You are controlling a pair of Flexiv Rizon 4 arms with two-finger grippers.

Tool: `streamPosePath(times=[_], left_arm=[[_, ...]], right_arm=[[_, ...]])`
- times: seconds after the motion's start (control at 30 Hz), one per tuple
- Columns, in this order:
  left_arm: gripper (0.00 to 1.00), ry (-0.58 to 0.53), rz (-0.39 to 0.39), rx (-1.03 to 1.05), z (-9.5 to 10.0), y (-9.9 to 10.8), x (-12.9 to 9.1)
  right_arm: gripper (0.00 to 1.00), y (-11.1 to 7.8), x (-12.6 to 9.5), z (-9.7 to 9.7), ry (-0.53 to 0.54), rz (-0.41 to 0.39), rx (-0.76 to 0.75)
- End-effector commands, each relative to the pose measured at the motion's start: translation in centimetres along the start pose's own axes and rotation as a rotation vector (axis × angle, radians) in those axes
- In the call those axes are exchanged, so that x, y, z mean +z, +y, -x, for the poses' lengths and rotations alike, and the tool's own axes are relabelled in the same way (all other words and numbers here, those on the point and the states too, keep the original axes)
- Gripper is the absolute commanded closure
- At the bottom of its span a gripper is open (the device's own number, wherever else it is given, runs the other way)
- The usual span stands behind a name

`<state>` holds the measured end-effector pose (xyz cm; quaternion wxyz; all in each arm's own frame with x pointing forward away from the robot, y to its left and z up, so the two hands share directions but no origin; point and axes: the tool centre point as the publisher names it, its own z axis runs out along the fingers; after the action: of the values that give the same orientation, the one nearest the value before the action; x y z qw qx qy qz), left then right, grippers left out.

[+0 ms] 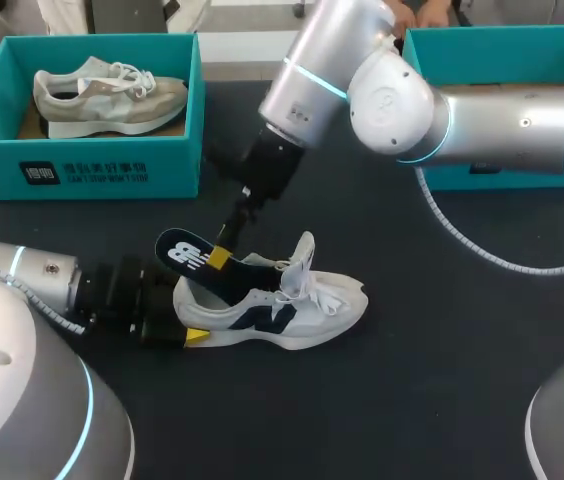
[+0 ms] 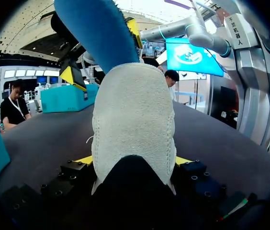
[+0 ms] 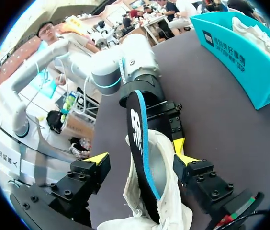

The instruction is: Take the shoe out of the shoebox, open the shoe tongue, remove and reinsert the insole, then place the shoe into the shoebox

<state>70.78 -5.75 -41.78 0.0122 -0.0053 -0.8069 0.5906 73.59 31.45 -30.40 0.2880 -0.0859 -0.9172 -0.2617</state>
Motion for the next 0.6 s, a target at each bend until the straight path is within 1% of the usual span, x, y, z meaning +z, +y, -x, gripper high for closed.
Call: streamPosePath(times=[0.03,0.1,0.13,0.2,0.23,0.33,0.37,0.47,0.5,0.6], left_arm=[[1.00,-0.003,0.000,0.000,-0.1,0.2,0.1],[1.00,-0.003,0.000,0.000,-0.1,0.2,0.1],[1.00,-0.003,0.000,0.000,-0.1,0.2,0.1],[1.00,-0.003,0.000,0.000,-0.1,0.2,0.1],[1.00,-0.003,0.000,0.000,-0.1,0.2,0.1],[1.00,-0.003,0.000,0.000,-0.1,0.2,0.1],[1.00,-0.003,0.000,0.000,-0.1,0.2,0.1],[1.00,-0.003,0.000,0.000,-0.1,0.2,0.1],[1.00,-0.003,0.000,0.000,-0.1,0.2,0.1],[1.00,-0.003,0.000,0.000,-0.1,0.2,0.1]], right_arm=[[0.38,0.4,1.9,0.5,0.067,0.018,-0.008],[0.36,0.5,2.4,0.4,0.070,0.026,-0.017],[0.37,0.6,2.5,0.4,0.073,0.028,-0.022],[0.44,0.7,2.8,0.4,0.079,0.037,-0.027],[0.51,0.8,2.9,0.4,0.079,0.036,-0.031],[0.54,1.0,3.2,0.4,0.087,0.035,-0.039],[0.61,1.0,3.3,0.4,0.091,0.035,-0.039],[0.96,1.2,3.4,0.3,0.102,0.032,-0.045],[1.00,1.2,3.4,0.3,0.103,0.031,-0.047],[1.00,1.5,3.3,0.0,0.107,0.027,-0.048]])
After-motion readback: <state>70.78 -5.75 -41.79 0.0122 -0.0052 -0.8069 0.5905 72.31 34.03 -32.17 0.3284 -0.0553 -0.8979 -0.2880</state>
